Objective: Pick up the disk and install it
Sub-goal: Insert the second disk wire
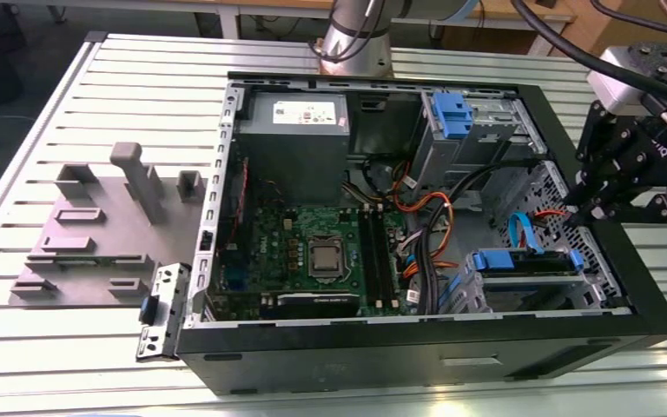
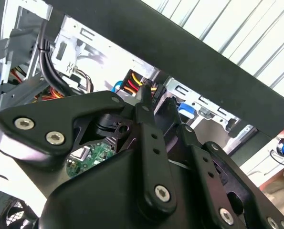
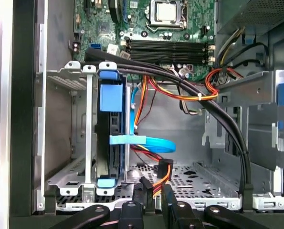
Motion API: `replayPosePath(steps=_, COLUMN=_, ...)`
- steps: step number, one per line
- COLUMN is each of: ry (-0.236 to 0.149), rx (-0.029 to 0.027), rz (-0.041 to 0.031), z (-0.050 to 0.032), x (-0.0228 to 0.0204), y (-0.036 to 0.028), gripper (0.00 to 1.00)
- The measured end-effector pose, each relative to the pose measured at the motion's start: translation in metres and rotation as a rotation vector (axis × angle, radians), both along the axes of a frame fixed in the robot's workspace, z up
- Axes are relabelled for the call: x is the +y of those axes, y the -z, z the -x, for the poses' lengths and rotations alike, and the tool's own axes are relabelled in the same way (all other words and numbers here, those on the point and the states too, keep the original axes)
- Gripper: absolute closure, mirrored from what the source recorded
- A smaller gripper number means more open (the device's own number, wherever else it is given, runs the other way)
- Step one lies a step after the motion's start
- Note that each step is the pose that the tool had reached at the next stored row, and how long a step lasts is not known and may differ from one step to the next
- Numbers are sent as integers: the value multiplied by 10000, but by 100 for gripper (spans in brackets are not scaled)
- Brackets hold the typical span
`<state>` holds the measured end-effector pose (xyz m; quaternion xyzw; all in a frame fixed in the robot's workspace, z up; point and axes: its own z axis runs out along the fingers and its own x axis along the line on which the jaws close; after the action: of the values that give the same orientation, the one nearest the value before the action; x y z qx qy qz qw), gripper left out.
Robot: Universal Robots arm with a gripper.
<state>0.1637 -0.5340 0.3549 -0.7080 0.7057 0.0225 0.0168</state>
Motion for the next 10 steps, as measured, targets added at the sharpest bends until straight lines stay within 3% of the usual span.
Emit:
replayPosePath(steps=3, ry=1, rx=0, rz=0, z=-1, x=-12, y=38, gripper=70)
replayPosePath(steps=10, ry=1, rx=0, rz=3, z=-1, x=-12, y=42, gripper=70)
